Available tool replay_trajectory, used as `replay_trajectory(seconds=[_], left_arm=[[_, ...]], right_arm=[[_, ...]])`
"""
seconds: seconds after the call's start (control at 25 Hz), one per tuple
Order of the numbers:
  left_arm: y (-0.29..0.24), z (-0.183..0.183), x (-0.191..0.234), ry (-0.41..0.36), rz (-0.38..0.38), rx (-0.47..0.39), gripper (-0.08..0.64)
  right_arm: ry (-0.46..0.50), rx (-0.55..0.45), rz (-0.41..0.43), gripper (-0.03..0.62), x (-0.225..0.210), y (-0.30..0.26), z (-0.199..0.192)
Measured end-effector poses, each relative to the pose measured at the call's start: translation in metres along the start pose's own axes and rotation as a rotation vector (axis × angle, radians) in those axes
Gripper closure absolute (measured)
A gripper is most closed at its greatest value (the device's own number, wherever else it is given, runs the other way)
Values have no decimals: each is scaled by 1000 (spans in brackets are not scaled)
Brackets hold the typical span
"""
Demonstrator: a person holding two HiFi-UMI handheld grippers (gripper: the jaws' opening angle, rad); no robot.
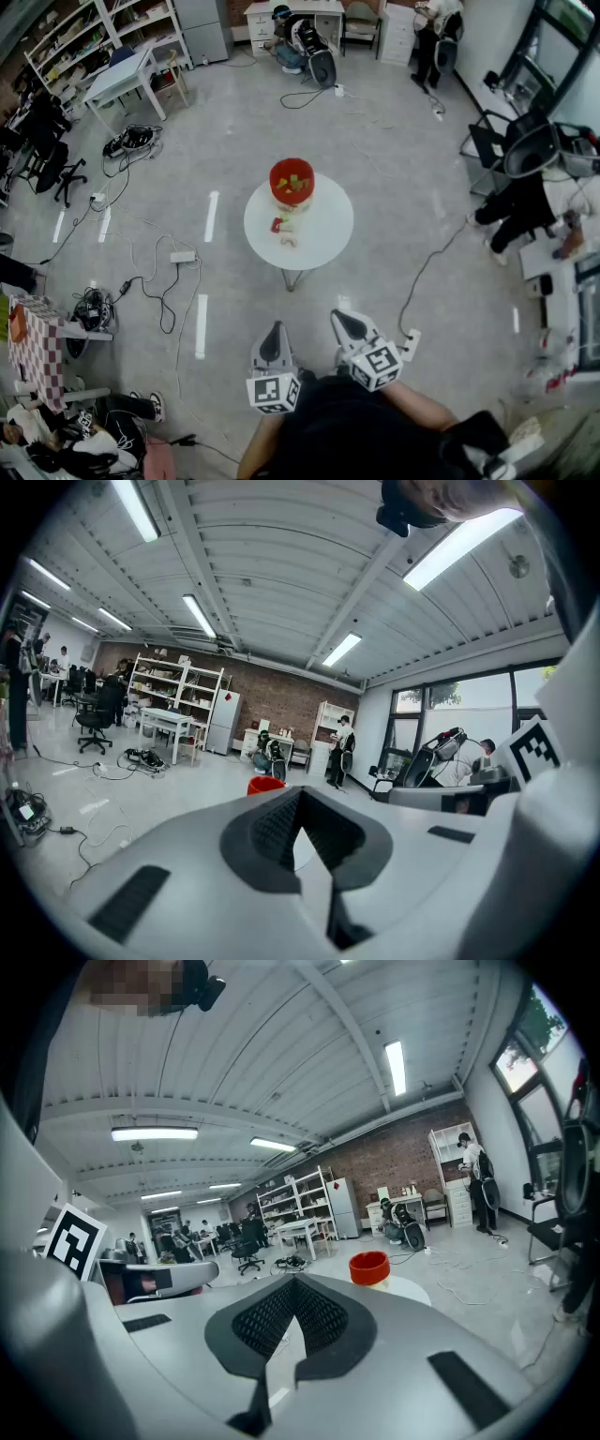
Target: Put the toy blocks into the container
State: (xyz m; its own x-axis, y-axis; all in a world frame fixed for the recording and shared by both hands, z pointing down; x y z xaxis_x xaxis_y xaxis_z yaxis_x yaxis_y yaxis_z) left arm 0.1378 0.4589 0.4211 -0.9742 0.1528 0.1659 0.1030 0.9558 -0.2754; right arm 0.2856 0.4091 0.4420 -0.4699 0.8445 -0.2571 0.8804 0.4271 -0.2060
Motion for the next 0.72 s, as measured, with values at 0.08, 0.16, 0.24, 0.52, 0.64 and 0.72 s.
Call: replay_trajectory(seconds=[0.08, 0.16, 0.24, 0.52, 0.64, 0.72], left_arm=[[-1, -4, 2, 4, 10, 11, 572], [-3, -8, 3, 4, 14, 14, 572], [-3, -8, 3, 7, 8, 13, 572], [-2, -9, 14, 16, -15, 15, 572], [-1, -11, 26, 12, -24, 8, 572], [-1, -11, 35, 13, -22, 10, 572]], right_arm=[[-10, 10, -5, 602, -2, -2, -1], [-9, 18, -3, 601, -1, -4, 1], [-10, 20, 3, 601, 0, -6, 1], [-28, 7, -6, 601, 9, -14, -2], [-29, 11, -20, 601, 15, -20, -2], [-25, 15, -29, 601, 20, -25, -4]])
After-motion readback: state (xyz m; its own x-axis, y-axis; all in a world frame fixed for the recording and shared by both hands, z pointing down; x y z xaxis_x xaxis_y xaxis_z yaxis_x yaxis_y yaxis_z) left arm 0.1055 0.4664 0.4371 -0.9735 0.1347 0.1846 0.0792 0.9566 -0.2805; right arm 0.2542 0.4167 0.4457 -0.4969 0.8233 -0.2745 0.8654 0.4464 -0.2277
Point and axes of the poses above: the fingertips, and each gripper's own axes: y backward along the fingers, x to its left, z out of its top, the point moved 3 cm from there along y, backward along the fingers, and after that the axes turned 12 degrees about z, right-handed, at the moved point
